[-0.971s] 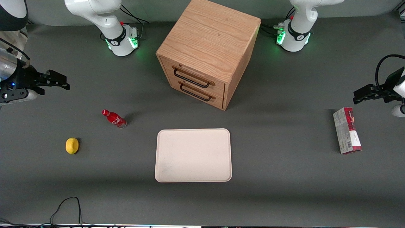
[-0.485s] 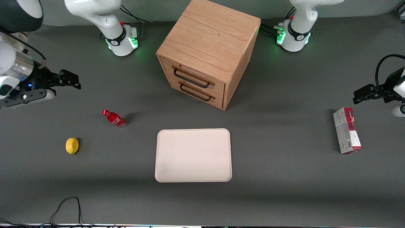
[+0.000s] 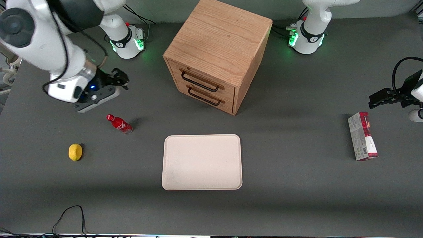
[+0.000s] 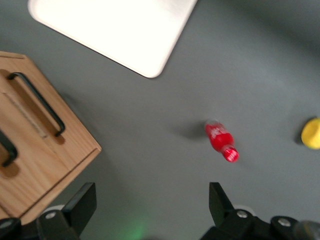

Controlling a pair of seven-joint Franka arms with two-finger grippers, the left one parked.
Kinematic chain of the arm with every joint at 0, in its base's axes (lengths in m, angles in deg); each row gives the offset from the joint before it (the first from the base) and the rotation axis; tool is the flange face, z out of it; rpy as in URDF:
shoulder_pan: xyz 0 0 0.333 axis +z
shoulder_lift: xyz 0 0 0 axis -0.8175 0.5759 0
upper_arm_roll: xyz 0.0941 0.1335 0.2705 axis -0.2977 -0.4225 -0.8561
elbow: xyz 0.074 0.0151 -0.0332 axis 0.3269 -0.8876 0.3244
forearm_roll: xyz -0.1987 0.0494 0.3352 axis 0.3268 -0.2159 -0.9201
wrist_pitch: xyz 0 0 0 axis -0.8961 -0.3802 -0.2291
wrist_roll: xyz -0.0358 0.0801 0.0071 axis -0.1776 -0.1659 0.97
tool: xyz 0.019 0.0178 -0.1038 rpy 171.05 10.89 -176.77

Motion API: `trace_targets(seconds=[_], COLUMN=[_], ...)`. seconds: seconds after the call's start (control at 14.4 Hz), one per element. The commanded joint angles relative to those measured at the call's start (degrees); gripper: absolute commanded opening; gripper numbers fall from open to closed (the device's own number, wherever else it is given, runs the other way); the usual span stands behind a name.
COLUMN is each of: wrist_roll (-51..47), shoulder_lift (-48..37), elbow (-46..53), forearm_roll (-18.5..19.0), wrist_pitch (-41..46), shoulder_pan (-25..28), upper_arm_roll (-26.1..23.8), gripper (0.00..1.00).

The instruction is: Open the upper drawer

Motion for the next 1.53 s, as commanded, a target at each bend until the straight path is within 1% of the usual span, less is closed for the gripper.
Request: trace_targets(seconds=[0.0, 0.14, 0.21, 0.35, 0.49, 0.55, 0.69, 0.83, 1.04, 1.18, 1.32, 1.46], wrist_roll=[-0.01, 0.77, 1.91, 6.64, 12.18, 14.47, 18.16, 21.59, 23.71, 27.39, 28.02, 28.2], shoulder_lift=[5.0, 8.61, 10.1, 11.78, 13.88, 15.03, 17.66, 18.64, 19.95, 21.18, 21.63, 21.63], elbow=[6.93, 10.19, 11.07, 11.78, 11.87, 12.13, 13.97, 14.25, 14.25, 14.16, 14.07, 13.72], forearm_roll=[-0.08, -0.43, -1.48, -4.64, -5.18, -6.31, -9.74, -11.41, -12.82, -13.0, -13.26, -15.71], wrist_pitch=[0.36, 0.36, 0.36, -1.56, -3.85, -4.03, -4.56, -4.82, -5.18, -5.26, -5.88, -5.88], shoulder_pan=[3.49, 6.4, 7.46, 8.17, 9.57, 9.58, 9.58, 9.75, 9.66, 9.66, 9.66, 9.58], upper_arm_roll=[0.62, 0.53, 0.44, 0.44, -0.7, -1.66, -2.02, -2.28, -3.16, -4.21, -4.39, -4.39], gripper=[1.0, 1.0, 1.0, 1.0, 1.0, 1.0, 1.0, 1.0, 1.0, 1.0, 1.0, 1.0])
